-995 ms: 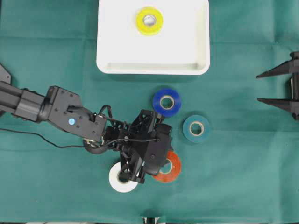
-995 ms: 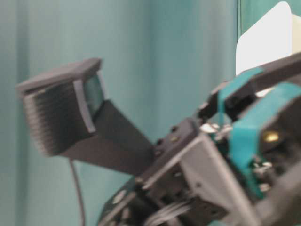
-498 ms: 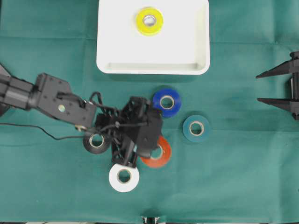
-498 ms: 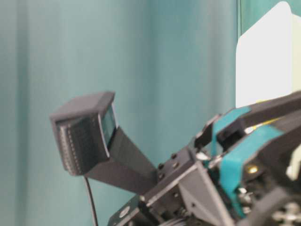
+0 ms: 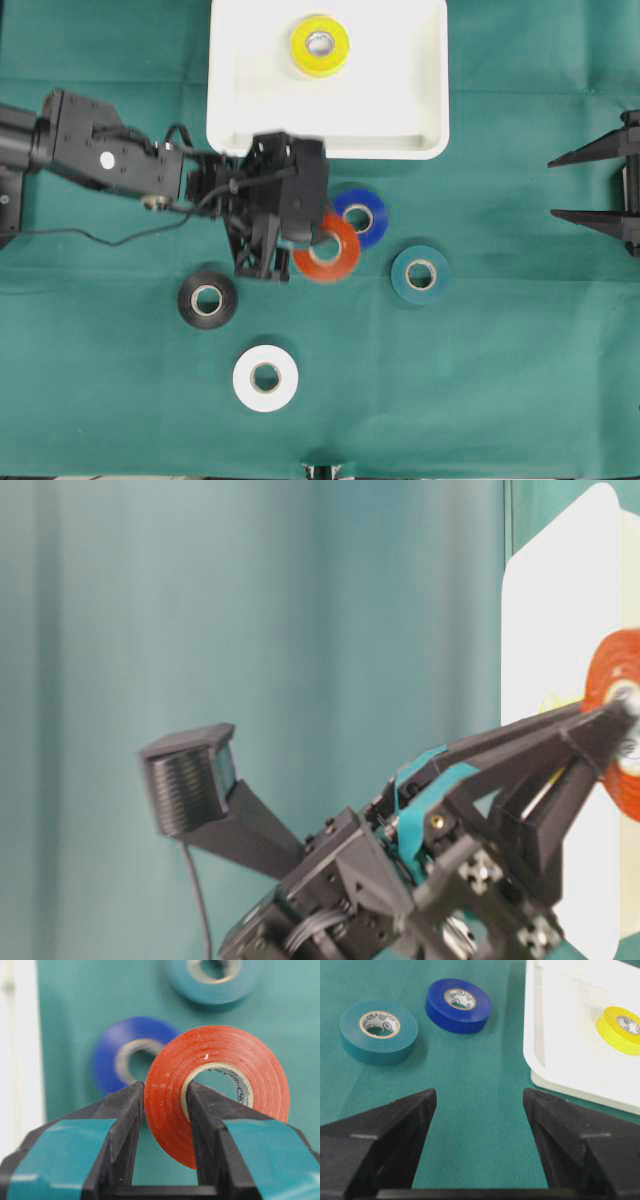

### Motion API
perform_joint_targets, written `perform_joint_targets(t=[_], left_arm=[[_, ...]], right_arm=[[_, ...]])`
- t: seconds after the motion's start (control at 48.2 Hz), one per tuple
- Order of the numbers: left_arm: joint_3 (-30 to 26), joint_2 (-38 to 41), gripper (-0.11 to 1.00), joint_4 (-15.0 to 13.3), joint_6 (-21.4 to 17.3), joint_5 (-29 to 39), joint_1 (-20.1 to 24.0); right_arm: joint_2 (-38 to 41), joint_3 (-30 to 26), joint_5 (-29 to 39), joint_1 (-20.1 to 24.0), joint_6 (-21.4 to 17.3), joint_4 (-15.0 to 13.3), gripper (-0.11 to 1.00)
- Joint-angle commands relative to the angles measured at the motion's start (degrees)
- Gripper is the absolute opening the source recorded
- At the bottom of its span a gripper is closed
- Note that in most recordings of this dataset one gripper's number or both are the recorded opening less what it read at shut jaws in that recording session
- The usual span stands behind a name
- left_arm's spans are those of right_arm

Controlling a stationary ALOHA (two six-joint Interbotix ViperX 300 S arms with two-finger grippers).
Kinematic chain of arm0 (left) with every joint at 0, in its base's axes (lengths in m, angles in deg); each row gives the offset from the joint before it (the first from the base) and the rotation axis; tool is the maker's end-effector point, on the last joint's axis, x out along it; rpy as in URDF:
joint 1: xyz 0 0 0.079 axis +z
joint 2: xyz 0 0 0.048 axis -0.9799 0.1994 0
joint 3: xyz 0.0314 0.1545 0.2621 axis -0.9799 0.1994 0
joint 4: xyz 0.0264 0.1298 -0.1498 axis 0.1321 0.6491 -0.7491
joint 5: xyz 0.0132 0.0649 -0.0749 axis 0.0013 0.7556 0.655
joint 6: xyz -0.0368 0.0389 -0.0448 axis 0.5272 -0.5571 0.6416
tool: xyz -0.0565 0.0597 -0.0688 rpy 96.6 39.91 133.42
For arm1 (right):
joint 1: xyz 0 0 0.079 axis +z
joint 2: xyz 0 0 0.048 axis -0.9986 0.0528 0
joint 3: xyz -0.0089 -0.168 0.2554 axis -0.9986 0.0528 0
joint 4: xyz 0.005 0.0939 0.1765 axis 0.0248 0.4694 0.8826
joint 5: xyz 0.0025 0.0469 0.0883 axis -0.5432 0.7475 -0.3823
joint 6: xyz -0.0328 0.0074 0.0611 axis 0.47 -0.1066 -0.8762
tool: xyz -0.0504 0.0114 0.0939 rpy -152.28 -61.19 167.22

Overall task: Put the tape into the white case with the left arm.
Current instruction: 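Lift the red roll and carry it into the tray below yellow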

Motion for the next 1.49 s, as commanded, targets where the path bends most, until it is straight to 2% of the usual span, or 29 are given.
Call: perform_joint_targets(t=[0.0,0.394,0.767,1.078,1.472], left_arm=[[0.0,-2.0,0.26,0.1,-1.1,-0.3,2.6],[0.5,-2.0,0.26,0.1,-5.8,-0.5,9.4],[0.5,-0.7,0.26,0.1,-6.2,-2.0,15.2],[0.4,0.8,0.26,0.1,-6.3,-3.3,17.5],[0.1,2.0,0.26,0.1,-6.2,-4.1,18.4]], right_arm=[[0.4,-0.5,-0.4,-0.1,0.0,-0.1,0.97],[0.4,-0.5,-0.3,-0.1,-0.1,-0.1,0.97],[0.4,-0.5,-0.4,-0.1,0.0,-0.1,0.97],[0.4,-0.5,-0.4,-0.1,0.0,0.0,0.97],[0.4,-0.5,-0.4,-0.1,0.0,-0.1,0.97]])
